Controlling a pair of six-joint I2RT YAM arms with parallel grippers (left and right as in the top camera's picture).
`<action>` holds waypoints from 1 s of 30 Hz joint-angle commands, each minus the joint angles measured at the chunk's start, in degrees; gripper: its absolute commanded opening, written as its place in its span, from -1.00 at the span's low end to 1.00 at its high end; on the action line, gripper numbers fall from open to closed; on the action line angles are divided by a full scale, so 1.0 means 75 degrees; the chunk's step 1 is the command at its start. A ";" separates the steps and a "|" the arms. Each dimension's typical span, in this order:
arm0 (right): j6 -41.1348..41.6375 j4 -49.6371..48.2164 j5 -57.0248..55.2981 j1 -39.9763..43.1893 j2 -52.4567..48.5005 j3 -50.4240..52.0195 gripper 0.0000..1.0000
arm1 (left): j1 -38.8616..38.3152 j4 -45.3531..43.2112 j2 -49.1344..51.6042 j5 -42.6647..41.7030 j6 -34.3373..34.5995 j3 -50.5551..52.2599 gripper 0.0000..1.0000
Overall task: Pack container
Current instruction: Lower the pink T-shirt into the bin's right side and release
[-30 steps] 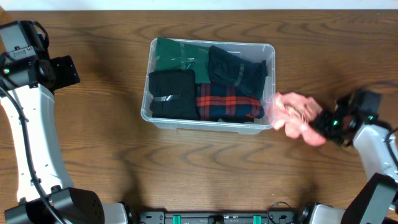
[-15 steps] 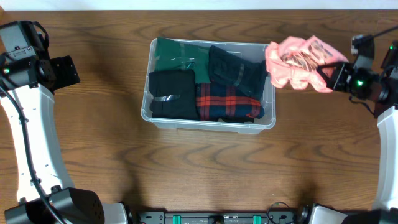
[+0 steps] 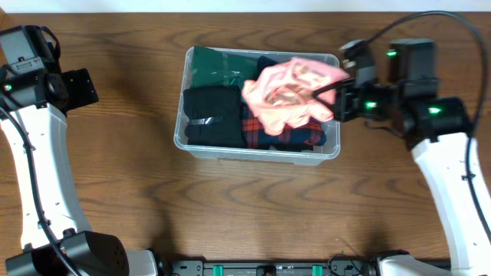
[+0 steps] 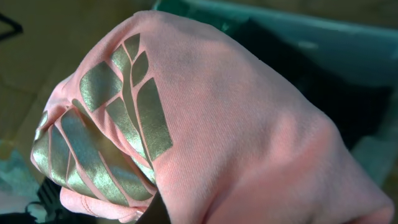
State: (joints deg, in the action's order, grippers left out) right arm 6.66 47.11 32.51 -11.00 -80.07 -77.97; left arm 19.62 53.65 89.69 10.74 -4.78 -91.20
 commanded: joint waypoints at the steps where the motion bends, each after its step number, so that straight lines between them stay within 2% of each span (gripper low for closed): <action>1: 0.0443 -0.0026 -0.0717 -0.0417 -0.0184 0.0224 -0.97 | 0.0012 0.0017 0.0023 0.0061 -0.0076 0.0032 0.96; 6: 0.0667 -0.0128 -0.0935 -0.0688 -0.0452 0.0691 -0.97 | 0.0012 0.0017 0.0023 0.0061 -0.0076 0.0032 0.96; 13: 0.0912 -0.0930 -0.1204 -0.0688 -0.0475 0.1574 -0.95 | 0.0012 0.0017 0.0023 0.0061 -0.0076 0.0032 0.96; 14: 0.0909 -0.1005 -0.1198 -0.0688 -0.0475 0.1652 -0.85 | 0.0012 0.0017 0.0023 0.0061 -0.0076 0.0032 0.96; 18: 0.0799 -0.0962 -0.1276 -0.0688 -0.0475 0.1760 -0.04 | 0.0012 0.0017 0.0023 0.0061 -0.0076 0.0032 0.96; 20: 0.0796 -0.0921 -0.1285 -0.0688 -0.0440 0.1754 0.17 | 0.0012 0.0017 0.0023 0.0061 -0.0076 0.0032 0.96; 25: 0.0778 -0.0702 -0.1830 -0.0688 -0.0015 0.1463 0.33 | 0.0012 0.0017 0.0023 0.0061 -0.0076 0.0032 0.96; 30: 0.0466 -0.0259 -0.2340 -0.0688 0.0245 0.0638 0.34 | 0.0012 0.0017 0.0023 0.0061 -0.0076 0.0032 0.96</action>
State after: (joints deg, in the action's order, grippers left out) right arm 12.23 44.77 18.46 -15.68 -80.82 -68.38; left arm 19.62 53.65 89.69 10.74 -4.78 -91.20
